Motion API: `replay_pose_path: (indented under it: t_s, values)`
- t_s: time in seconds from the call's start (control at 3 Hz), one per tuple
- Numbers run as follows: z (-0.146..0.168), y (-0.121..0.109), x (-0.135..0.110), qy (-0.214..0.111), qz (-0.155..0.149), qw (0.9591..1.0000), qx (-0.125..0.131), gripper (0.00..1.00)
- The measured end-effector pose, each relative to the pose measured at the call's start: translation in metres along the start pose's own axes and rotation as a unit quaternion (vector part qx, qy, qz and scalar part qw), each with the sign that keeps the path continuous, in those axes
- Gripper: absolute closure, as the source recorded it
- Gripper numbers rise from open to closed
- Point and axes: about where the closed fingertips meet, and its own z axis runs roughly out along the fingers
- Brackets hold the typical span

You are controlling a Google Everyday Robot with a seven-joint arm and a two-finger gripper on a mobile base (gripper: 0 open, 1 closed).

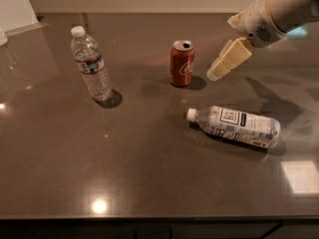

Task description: Pick coke can

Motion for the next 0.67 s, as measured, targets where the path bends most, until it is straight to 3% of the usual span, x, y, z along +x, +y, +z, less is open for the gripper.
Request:
replay_pose_path:
  t_s: [0.67]
  values:
    - [0.052, -0.018, -0.019, -0.061, 0.014, 0.9972, -0.041, 0.0]
